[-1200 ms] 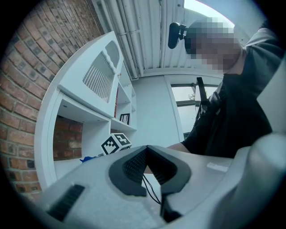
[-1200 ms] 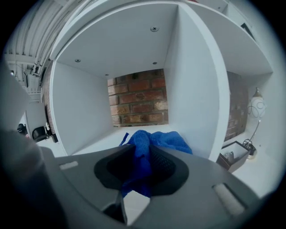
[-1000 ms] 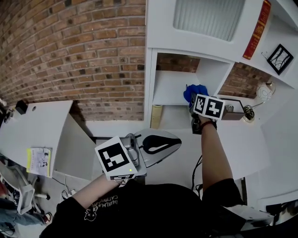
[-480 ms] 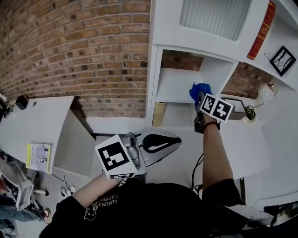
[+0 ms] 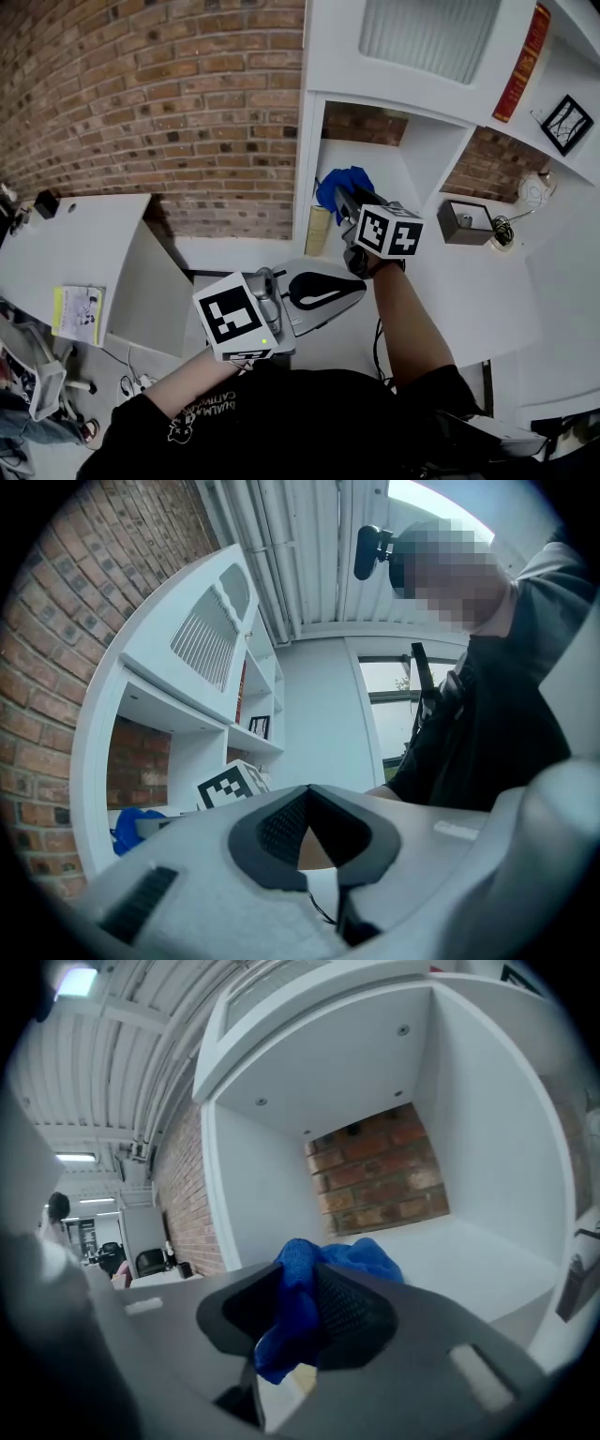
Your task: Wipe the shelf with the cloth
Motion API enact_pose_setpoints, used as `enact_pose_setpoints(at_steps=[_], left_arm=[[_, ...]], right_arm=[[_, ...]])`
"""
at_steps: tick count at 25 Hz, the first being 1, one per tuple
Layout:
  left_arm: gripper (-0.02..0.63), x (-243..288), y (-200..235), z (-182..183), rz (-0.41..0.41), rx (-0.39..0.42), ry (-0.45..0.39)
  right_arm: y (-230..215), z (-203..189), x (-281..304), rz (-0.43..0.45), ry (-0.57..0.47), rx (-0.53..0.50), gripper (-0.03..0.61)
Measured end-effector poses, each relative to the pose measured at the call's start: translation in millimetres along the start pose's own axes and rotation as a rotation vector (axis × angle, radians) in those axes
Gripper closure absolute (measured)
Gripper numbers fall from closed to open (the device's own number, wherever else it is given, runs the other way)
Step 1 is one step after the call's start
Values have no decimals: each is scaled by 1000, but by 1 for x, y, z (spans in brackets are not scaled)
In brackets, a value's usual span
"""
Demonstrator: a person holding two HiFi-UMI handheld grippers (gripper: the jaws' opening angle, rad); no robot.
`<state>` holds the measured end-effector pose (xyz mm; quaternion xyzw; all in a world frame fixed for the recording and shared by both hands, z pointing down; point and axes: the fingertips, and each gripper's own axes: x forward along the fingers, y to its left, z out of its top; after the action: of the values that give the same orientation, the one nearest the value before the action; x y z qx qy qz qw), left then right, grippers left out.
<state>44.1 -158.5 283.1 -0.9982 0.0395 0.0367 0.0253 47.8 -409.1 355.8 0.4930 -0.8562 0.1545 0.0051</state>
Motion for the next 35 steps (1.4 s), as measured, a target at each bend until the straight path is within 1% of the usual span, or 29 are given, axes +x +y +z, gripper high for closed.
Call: enact_pose_setpoints(at_steps=[2, 4, 7, 11, 12, 17, 19, 25, 35], left_arm=[[609, -1, 0, -1, 9, 0, 1], [611, -2, 2, -2, 20, -3, 0], [610, -5, 4, -2, 35, -6, -2], [609, -4, 6, -2, 37, -12, -3], [610, -3, 6, -2, 35, -13, -2], [611, -3, 7, -3, 43, -15, 1], [610, -5, 9, -2, 53, -16, 0], [609, -9, 14, 1, 81, -17, -7], [610, 3, 9, 3, 58, -2, 7]], right_arm=[[17, -8, 9, 29, 20, -33, 460], [26, -12, 16, 28, 37, -83, 459], [29, -16, 20, 8, 67, -153, 468], [28, -19, 20, -43, 113, -290, 476], [27, -20, 20, -55, 114, -303, 476], [20, -20, 13, -98, 104, -309, 476], [13, -19, 9, -109, 103, -292, 477], [-25, -13, -13, -185, 75, -279, 480], [-80, -4, -46, -270, 22, -208, 480]])
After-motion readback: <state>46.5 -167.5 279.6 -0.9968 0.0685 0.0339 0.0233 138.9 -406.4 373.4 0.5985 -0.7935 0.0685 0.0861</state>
